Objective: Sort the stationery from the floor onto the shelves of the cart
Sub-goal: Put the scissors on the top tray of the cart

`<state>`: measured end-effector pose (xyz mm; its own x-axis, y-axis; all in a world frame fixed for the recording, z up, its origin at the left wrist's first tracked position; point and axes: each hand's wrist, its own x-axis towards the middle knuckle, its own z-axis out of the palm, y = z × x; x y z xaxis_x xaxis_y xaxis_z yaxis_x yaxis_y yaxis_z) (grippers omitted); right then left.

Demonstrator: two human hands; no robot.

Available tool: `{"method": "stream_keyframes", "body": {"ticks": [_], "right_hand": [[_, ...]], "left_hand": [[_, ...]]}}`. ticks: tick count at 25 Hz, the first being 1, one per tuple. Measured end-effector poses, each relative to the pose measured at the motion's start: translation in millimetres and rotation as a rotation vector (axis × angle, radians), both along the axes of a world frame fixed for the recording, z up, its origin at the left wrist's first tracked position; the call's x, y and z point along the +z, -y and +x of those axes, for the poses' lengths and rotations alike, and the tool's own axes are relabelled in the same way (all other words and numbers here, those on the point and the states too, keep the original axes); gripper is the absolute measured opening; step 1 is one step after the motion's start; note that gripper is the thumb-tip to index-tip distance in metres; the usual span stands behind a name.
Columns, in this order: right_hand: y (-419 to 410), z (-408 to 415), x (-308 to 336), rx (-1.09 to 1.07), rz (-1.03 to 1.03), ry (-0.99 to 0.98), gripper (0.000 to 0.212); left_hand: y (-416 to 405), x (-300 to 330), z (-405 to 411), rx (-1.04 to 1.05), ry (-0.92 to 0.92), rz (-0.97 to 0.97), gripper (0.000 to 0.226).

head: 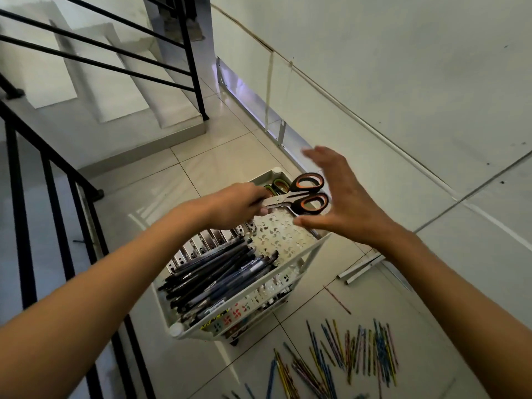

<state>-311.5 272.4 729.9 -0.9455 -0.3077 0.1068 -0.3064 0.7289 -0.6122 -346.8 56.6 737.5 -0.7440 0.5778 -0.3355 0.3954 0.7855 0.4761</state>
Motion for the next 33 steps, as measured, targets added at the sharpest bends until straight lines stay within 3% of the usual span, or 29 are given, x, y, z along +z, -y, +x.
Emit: {"method": "stream_keyframes", "body": {"ticks": [2, 4, 6, 7, 10, 16, 22, 28, 33], "right_hand": [[5, -9, 2, 0.196, 0.426, -0.099, 0.089], [14, -13, -4, 0.199, 0.604, -0.066, 0.067], [23, -11, -15, 0.110, 0.548, 0.008, 0.052], [26, -9, -21, 0.047, 0.490, 0.052, 0.051], [41, -4, -39, -0.148, 0.405, 0.185, 0.051], [70, 2, -64, -0.339, 0.451, 0.305, 0.063], [78, 10, -75, -0.358, 0.539, 0.251, 0.065], [64, 13, -62, -0.305, 0.498, 0.292, 0.065], [59, 15, -61, -0.270, 0.482, 0.289, 0.056]], "left_hand": [[-3, 3, -6, -0.067, 0.007, -0.062, 0.018], [-7, 2, -10, -0.100, 0.007, -0.102, 0.013], [-6, -5, -11, -0.068, -0.041, -0.096, 0.007], [-2, -10, -10, -0.016, -0.086, -0.053, 0.016], [15, -19, -5, 0.284, -0.245, 0.207, 0.030], [38, -36, 28, 0.629, -0.258, 0.504, 0.012], [47, -47, 46, 0.618, -0.240, 0.501, 0.011], [44, -51, 43, 0.574, -0.245, 0.458, 0.011], [12, -62, 15, 0.295, -0.502, 0.061, 0.023]]}}
